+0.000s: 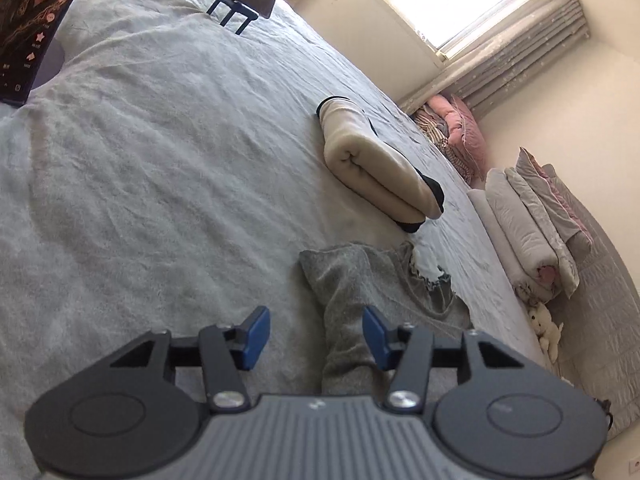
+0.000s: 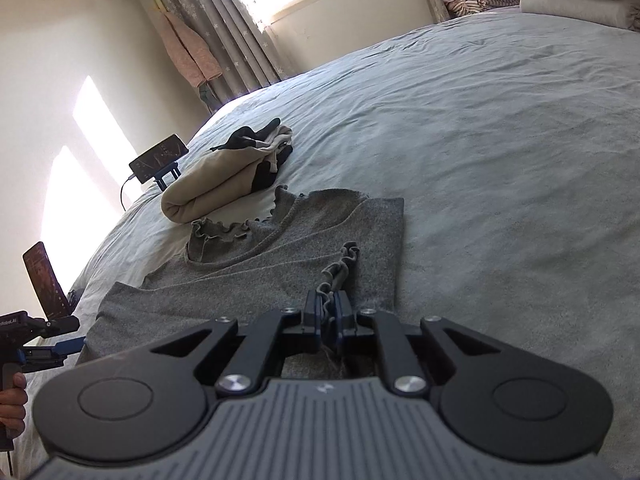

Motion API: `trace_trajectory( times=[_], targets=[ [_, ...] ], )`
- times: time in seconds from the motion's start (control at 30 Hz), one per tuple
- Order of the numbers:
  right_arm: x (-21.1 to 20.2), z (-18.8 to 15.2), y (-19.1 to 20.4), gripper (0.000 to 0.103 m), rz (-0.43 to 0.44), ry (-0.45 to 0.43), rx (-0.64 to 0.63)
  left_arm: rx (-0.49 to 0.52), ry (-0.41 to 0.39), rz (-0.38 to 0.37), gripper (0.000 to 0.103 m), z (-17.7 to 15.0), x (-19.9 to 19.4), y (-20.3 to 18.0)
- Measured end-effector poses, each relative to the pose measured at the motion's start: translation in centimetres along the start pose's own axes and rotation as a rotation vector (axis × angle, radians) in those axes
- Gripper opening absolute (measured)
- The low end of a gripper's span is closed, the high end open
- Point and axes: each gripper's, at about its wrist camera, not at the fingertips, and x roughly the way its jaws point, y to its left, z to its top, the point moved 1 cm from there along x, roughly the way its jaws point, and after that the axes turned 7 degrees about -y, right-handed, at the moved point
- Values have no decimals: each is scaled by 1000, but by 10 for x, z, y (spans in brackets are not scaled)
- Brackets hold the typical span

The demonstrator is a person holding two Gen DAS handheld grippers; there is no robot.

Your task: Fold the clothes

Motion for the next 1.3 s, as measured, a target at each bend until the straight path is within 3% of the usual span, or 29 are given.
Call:
trace_trajectory(
  times=[0.13, 0.2, 0.27, 0.37, 0.4, 0.47, 0.5, 0.6, 0.7, 0.77, 0.87, 0.93, 0.97, 1.03, 1.07, 1.1, 1.2, 1.27, 1.3],
  targets=[
    [2, 1, -2, 14, 20, 6, 16, -139, 3, -106, 51, 4, 21, 10],
    [4, 2, -4, 14, 29, 8, 37, -169, 13, -116, 39, 4, 34, 9],
    [5, 2, -7, 14, 33, 5, 55, -149, 17, -99, 7, 2, 43, 3],
    [2, 2, -3, 11, 23, -27, 20, -53, -59, -121, 6, -1, 41, -14],
    [0, 3, -2, 9, 15, -48, 1, -32, -126, -183, 6, -2, 34, -19],
    [-4, 4, 2, 8, -2, -86, -34, 5, -188, -154, 6, -4, 31, -22],
    [-2, 4, 0, 8, -17, -84, -37, 52, -179, -72, 6, -5, 36, -23],
    [8, 3, 1, 8, -60, -49, -61, 94, -120, 18, 10, -9, 49, -19],
    [8, 2, 4, 13, -68, -40, -73, 20, -101, -6, 21, -5, 37, -13],
    [4, 3, 4, 14, -64, -36, -55, 23, -87, -12, 31, -3, 24, -12],
    [-3, 4, 4, 23, -59, -44, -29, 46, -34, -46, 34, -9, 7, -13],
    [-9, 3, 6, 39, -54, -58, -12, 68, 9, -75, 35, -16, -2, -15],
    [-11, 3, 9, 40, -51, -59, -16, 97, 14, -74, 36, -20, -4, -18],
    [-14, 2, 14, 40, -46, -60, -24, 155, 24, -72, 35, -29, -10, -23],
    [-15, 1, 18, 40, -42, -59, -31, 183, 29, -70, 16, -33, -12, -25],
    [-16, 1, 21, 40, -38, -57, -39, 212, 34, -69, 10, -37, -15, -28],
    [-19, -1, 31, 40, -21, -56, -68, 299, 49, -64, 9, -50, -23, -35],
    [-20, -2, 35, 40, -10, -53, -81, 393, 72, 58, 11, -53, -15, -35],
    [-20, -3, 35, 40, -11, -50, -82, 380, 76, 51, 11, -53, -14, -32]
  ],
)
